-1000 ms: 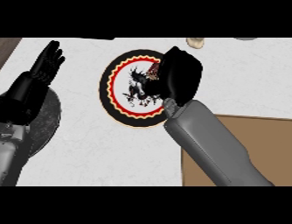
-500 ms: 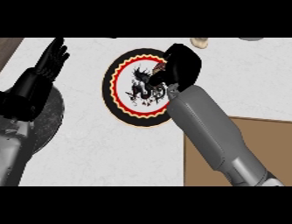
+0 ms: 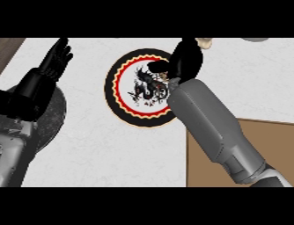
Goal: Pick the cupcake from the tray and place it in the plate
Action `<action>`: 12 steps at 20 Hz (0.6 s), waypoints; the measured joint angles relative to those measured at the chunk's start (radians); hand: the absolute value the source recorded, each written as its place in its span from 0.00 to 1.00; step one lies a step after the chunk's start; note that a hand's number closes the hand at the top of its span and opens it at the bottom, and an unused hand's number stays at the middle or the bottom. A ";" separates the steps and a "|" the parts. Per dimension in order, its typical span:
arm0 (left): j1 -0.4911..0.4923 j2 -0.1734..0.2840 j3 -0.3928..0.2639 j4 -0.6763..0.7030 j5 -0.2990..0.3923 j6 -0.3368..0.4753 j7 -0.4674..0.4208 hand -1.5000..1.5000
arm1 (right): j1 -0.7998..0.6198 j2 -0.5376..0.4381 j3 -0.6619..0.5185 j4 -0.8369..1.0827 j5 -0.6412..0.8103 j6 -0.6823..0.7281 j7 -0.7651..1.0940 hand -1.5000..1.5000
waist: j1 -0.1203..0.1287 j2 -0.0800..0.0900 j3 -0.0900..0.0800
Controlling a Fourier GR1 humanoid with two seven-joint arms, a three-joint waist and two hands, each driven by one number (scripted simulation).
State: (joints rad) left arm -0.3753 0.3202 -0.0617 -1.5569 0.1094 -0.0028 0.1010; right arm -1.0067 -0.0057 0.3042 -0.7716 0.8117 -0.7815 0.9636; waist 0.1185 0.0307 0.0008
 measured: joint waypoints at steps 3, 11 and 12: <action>0.000 0.006 0.011 0.008 0.005 -0.005 0.000 0.50 | -0.021 0.000 -0.004 0.008 -0.036 -0.103 -0.023 0.00 | -0.006 -0.003 0.000; 0.037 0.020 0.049 0.010 0.011 -0.008 -0.006 0.50 | 0.018 0.000 0.059 -0.026 -0.103 -0.323 -0.022 0.00 | -0.056 -0.022 -0.001; 0.051 0.024 0.053 0.000 0.011 -0.008 -0.004 0.50 | 0.034 0.000 0.073 -0.040 -0.103 -0.345 -0.015 0.00 | -0.062 -0.025 -0.001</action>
State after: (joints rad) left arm -0.3247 0.3439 -0.0092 -1.5571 0.1208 -0.0106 0.0973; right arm -0.9727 -0.0059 0.3770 -0.8117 0.7083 -1.1262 0.9490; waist 0.0561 0.0059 0.0000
